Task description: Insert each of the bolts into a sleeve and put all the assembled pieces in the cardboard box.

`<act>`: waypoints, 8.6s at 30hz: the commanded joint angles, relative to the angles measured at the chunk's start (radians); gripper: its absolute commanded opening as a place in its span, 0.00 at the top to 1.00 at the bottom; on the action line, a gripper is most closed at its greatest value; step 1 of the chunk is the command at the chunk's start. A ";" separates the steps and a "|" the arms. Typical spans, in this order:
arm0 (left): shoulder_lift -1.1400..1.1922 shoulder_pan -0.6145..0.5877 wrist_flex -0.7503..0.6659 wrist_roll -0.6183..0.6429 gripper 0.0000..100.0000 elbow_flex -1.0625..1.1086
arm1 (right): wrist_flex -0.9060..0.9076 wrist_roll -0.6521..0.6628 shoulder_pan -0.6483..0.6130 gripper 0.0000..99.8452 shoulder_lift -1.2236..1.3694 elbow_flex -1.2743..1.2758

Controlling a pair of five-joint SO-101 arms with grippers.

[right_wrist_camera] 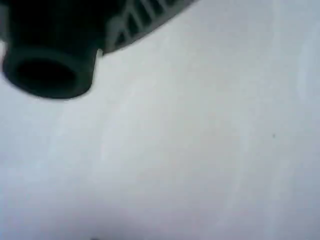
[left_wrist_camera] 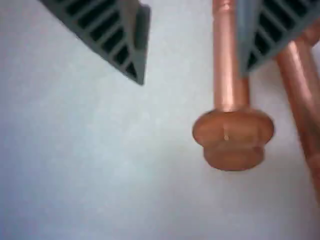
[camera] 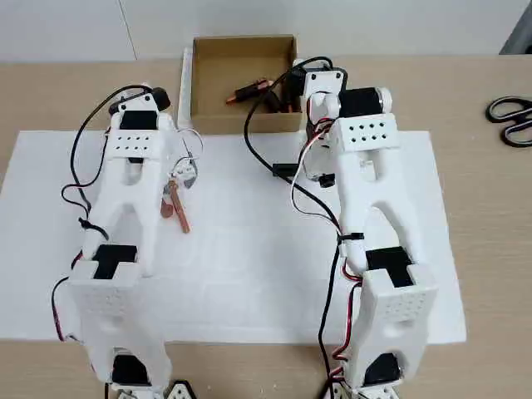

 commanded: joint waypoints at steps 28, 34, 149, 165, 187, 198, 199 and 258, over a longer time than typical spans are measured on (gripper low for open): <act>0.109 -0.032 -0.078 0.012 0.99 -0.065 | 0.002 0.009 -0.002 1.00 -0.074 -0.005; 0.035 0.038 0.032 0.011 0.99 -0.142 | 0.002 0.009 0.001 1.00 -0.081 -0.005; -1.553 0.609 -0.770 -0.018 0.99 1.165 | -0.889 -0.221 -0.410 1.00 -2.236 1.993; -1.551 0.612 -0.666 -0.044 0.99 1.130 | -0.889 -0.172 -0.410 1.00 -2.236 1.993; -1.465 0.654 -0.585 -0.064 0.99 1.115 | -0.889 -0.170 -0.447 1.00 -2.236 1.993; -1.470 0.637 -0.557 -0.063 0.99 1.112 | -0.889 -0.170 -0.447 1.00 -2.236 1.992; -1.470 0.637 -0.559 -0.066 0.99 1.110 | -0.889 -0.170 -0.447 1.00 -2.236 1.992; -1.470 -0.084 0.020 -0.497 0.68 0.776 | -1.523 -0.106 -0.124 1.00 -0.796 1.049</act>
